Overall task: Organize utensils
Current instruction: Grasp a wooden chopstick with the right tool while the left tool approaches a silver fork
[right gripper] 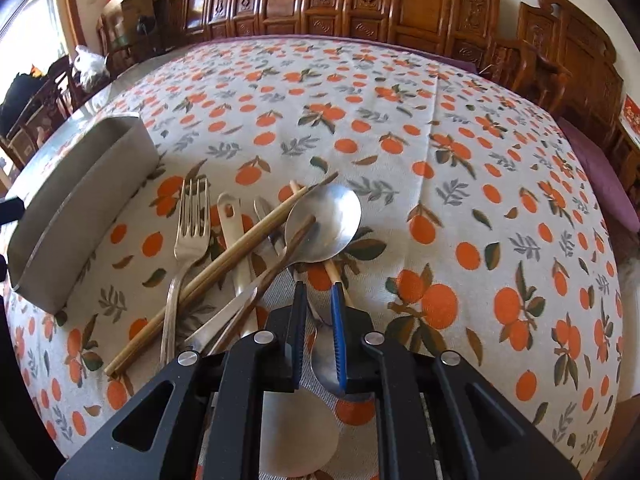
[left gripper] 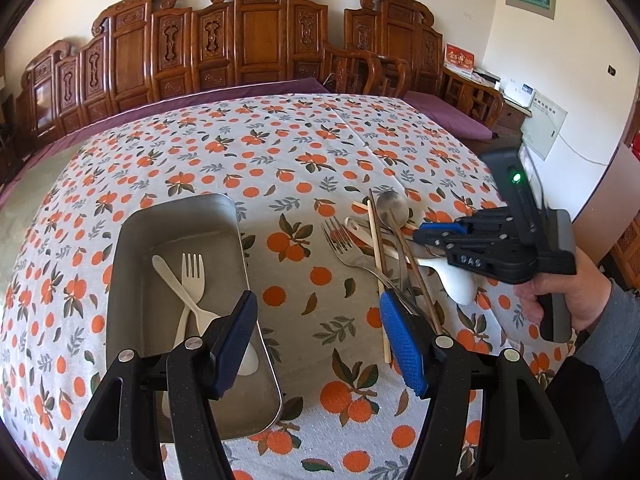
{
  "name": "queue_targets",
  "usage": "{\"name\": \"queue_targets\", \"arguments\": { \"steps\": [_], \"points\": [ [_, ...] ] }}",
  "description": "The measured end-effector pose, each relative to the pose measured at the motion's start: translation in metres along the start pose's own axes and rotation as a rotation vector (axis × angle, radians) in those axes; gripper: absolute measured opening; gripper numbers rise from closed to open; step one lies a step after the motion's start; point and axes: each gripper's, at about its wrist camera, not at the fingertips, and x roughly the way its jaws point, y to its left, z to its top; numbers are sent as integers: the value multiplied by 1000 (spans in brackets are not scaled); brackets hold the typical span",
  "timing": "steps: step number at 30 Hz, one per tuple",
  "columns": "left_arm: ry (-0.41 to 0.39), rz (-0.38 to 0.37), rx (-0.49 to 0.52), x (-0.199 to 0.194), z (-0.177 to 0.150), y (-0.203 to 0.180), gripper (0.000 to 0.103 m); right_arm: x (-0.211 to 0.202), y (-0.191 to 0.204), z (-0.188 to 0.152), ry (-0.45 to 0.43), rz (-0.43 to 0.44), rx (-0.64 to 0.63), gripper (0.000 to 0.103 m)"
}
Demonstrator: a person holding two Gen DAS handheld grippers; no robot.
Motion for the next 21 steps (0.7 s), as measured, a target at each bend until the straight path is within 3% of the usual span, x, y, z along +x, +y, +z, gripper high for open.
{"name": "queue_targets", "arguments": {
  "steps": [5,11,13,14,15,21],
  "points": [
    [5,-4,5,1,-1,-1,61,-17,9,0,-45,49,31,29],
    [6,-6,22,2,-2,-7,61,1,29,-2,40,54,34,30],
    [10,-3,27,3,-3,-9,61,2,27,-2,48,70,76,25],
    [11,-3,29,3,-3,-9,61,1,26,-2,48,72,83,14],
    [12,-2,31,3,-3,-10,61,-2,26,-2,44,68,91,11],
    [19,1,43,7,-6,-16,61,-18,16,-6,12,82,146,6]
  ]
}}
